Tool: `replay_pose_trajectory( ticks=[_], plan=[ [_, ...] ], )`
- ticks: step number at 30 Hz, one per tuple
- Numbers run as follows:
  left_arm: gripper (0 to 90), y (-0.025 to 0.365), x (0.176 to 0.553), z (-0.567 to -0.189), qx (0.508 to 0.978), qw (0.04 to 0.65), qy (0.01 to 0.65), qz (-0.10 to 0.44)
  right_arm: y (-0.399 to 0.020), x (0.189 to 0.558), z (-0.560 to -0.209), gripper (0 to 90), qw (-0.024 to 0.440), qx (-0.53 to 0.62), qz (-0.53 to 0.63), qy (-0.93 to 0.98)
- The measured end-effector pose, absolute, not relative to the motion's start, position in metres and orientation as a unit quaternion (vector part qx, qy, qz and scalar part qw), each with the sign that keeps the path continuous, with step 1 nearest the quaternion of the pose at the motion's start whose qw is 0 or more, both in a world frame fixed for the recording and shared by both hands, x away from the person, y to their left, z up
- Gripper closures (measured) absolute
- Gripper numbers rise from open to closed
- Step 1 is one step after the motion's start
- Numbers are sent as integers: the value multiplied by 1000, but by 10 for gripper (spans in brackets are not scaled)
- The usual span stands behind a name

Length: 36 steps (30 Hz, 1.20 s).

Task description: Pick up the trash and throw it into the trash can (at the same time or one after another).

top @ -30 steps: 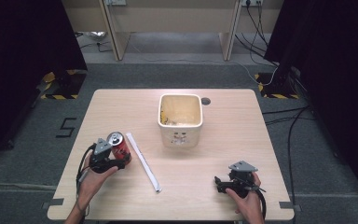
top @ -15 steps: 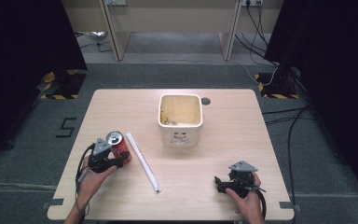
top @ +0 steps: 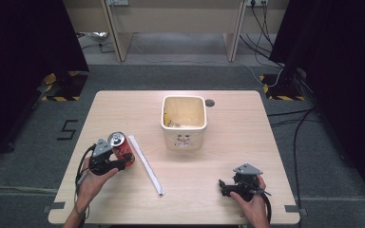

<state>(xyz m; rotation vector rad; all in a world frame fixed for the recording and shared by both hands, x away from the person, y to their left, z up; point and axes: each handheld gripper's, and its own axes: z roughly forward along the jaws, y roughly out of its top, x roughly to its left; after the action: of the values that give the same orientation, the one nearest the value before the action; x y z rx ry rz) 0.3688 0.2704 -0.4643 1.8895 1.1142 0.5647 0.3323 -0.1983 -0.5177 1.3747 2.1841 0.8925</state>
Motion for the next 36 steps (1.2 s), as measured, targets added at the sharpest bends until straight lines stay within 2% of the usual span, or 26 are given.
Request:
replay_pose_trajectory(
  ticks=[27,36],
  plan=[
    [340,255,385,-417,757,457,412,221,-198,332,-518,34,204,493,320,783],
    [340,244,391,-398,764,477,390,190,-198,332,-518,33,204,493,320,783]
  ],
)
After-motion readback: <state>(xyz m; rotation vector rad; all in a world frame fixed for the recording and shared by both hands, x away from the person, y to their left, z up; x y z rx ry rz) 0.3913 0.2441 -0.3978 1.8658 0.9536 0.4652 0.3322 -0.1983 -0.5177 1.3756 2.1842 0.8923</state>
